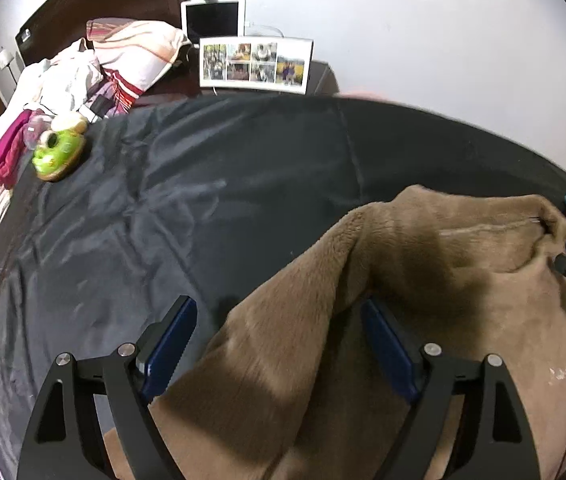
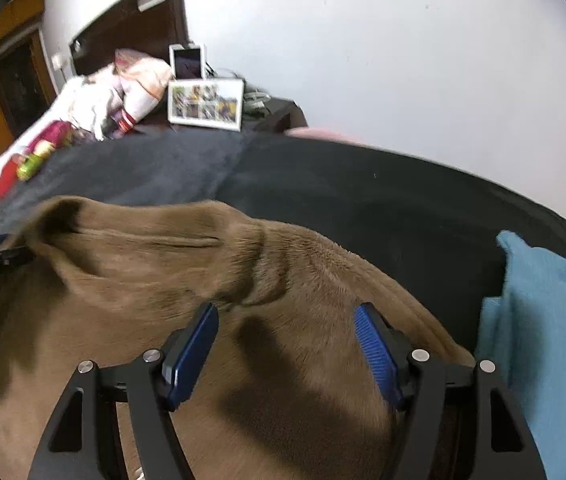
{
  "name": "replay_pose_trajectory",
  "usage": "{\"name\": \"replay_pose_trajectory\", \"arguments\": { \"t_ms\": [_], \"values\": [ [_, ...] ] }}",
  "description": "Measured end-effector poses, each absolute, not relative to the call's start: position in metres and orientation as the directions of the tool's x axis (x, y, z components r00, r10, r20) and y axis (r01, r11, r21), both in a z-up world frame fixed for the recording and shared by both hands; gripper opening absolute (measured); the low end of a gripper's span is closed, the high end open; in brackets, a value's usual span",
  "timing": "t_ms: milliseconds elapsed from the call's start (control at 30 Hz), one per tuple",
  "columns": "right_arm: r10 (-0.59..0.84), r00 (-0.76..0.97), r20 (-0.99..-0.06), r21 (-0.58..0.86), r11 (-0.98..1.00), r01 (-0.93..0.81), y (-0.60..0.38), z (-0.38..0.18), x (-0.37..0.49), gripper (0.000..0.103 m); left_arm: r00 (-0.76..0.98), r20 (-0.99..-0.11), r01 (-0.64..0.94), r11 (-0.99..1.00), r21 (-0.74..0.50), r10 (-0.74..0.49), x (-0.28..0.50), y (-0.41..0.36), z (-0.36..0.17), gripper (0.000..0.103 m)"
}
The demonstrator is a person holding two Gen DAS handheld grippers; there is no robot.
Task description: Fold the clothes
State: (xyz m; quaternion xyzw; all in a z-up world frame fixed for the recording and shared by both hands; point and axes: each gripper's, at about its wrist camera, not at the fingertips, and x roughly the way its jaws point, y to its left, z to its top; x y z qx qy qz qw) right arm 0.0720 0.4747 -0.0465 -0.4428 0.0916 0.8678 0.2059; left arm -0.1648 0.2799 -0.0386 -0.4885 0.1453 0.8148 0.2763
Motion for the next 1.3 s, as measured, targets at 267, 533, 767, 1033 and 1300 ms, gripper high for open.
{"name": "replay_pose_trajectory", "arguments": {
  "t_ms": [267, 533, 767, 1033, 1300],
  "values": [
    [0.190, -0.575, -0.796, 0.001, -0.949, -0.316, 0.414, -0.018, 0.117, 0.073, -0.415, -0.840, -0.598, -0.801, -0.038, 0.350, -0.128, 0.209, 0.009, 0.088],
    [0.080, -0.583, -0.809, 0.054, -0.976, -0.209, 0.353, -0.029, 0.153, 0.073, -0.467, -0.820, -0.604, -0.797, 0.022, 0.331, -0.068, 0.128, 0.022, 0.088],
    [0.038, -0.576, -0.817, 0.088, -0.978, -0.189, 0.319, -0.053, 0.177, 0.073, -0.514, -0.803, -0.563, -0.825, 0.052, 0.301, -0.016, 0.050, 0.017, 0.089],
    [0.077, -0.579, -0.812, 0.058, -0.976, -0.210, 0.308, -0.075, 0.185, 0.074, -0.476, -0.826, -0.479, -0.877, -0.044, 0.301, 0.008, -0.012, -0.006, 0.089],
    [0.094, -0.595, -0.798, 0.037, -0.978, -0.204, 0.303, -0.079, 0.187, 0.077, -0.445, -0.835, -0.537, -0.843, -0.040, 0.324, 0.027, 0.008, -0.022, 0.089]
  ]
}}
